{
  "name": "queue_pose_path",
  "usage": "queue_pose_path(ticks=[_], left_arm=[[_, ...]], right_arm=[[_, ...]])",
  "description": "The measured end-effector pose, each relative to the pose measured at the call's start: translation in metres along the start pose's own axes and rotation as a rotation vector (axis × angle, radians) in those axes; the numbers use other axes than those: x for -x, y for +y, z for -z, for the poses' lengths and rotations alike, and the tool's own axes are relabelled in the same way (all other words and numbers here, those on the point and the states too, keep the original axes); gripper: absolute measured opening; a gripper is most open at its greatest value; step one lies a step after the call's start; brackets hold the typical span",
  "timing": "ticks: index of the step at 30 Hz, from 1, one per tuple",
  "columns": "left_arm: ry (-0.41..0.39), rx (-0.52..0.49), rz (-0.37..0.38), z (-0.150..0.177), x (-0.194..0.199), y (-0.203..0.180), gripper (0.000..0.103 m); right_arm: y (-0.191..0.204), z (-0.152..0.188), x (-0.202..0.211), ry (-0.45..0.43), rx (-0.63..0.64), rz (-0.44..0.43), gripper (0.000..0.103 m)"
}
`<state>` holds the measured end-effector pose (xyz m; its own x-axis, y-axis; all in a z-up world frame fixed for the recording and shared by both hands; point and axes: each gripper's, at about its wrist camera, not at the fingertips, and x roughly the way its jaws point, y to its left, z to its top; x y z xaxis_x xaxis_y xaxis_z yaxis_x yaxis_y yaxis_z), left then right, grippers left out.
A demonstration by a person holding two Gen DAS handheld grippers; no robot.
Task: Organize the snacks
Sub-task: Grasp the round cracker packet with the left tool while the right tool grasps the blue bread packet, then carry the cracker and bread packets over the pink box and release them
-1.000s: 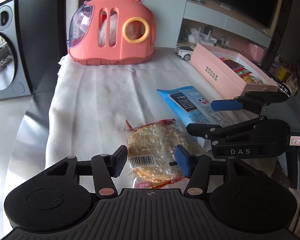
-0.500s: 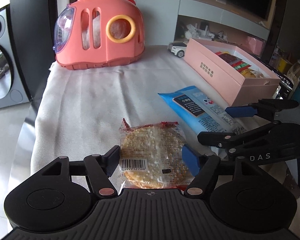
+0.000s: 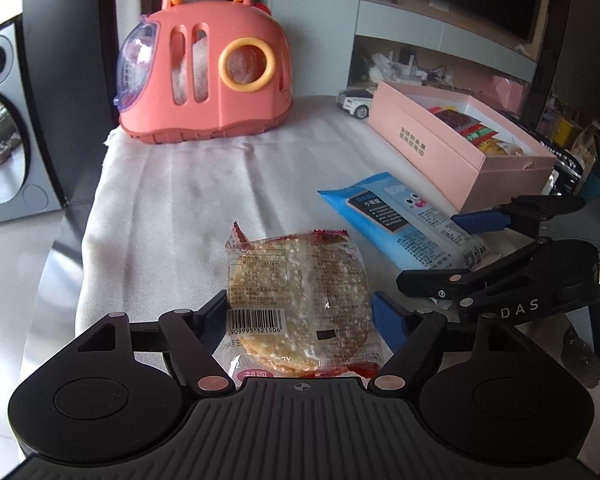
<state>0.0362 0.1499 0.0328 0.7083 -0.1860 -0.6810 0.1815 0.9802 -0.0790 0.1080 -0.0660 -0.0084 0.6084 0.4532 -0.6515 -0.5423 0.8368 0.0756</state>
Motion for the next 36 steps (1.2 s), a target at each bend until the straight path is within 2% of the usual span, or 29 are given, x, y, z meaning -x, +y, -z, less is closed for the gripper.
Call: queue_pose_path(ticks=[3,4,6,8,11,14,17,19,21,23,28,31,36], left_arm=[[-0.003,0.030,0.011,0.006,0.010,0.005,0.080],[0.001,0.036,0.019,0.008,0.012,0.006,0.080],[0.012,0.053,0.032,0.011,0.014,0.006,0.080],[0.020,0.066,0.037,0.013,0.014,0.005,0.080],[0.019,0.087,0.047,0.015,0.013,0.005,0.080],[0.018,0.101,0.054,0.016,0.013,0.004,0.080],[0.018,0.102,0.054,0.017,0.013,0.004,0.080],[0.019,0.106,0.054,0.017,0.014,0.004,0.080],[0.022,0.108,0.055,0.016,0.016,0.003,0.080],[0.020,0.101,0.063,0.016,0.019,0.000,0.080],[0.034,0.049,0.092,0.015,0.028,-0.029,0.080],[0.050,-0.015,0.135,0.015,0.033,-0.059,0.080],[0.042,-0.145,0.248,0.009,0.046,-0.116,0.080]], right_arm=[[0.002,-0.001,0.002,0.011,0.009,-0.001,0.094],[0.002,-0.002,0.005,0.005,-0.001,-0.006,0.091],[0.002,-0.006,0.013,-0.036,-0.025,-0.036,0.089],[0.003,-0.014,0.015,-0.057,-0.039,-0.024,0.089],[0.002,-0.026,0.000,-0.027,-0.054,0.013,0.089],[0.003,-0.029,-0.023,0.050,-0.047,-0.001,0.089],[0.018,-0.028,-0.028,0.045,0.026,0.064,0.088],[0.024,-0.027,-0.023,0.047,0.051,0.053,0.084],[0.025,-0.025,-0.011,0.059,0.053,-0.001,0.080],[0.024,-0.021,0.010,0.035,0.048,-0.029,0.079],[0.014,-0.006,0.078,-0.055,0.073,-0.009,0.078],[0.000,0.008,0.119,-0.094,0.079,0.036,0.078],[-0.030,0.030,0.180,-0.182,0.074,0.172,0.079]])
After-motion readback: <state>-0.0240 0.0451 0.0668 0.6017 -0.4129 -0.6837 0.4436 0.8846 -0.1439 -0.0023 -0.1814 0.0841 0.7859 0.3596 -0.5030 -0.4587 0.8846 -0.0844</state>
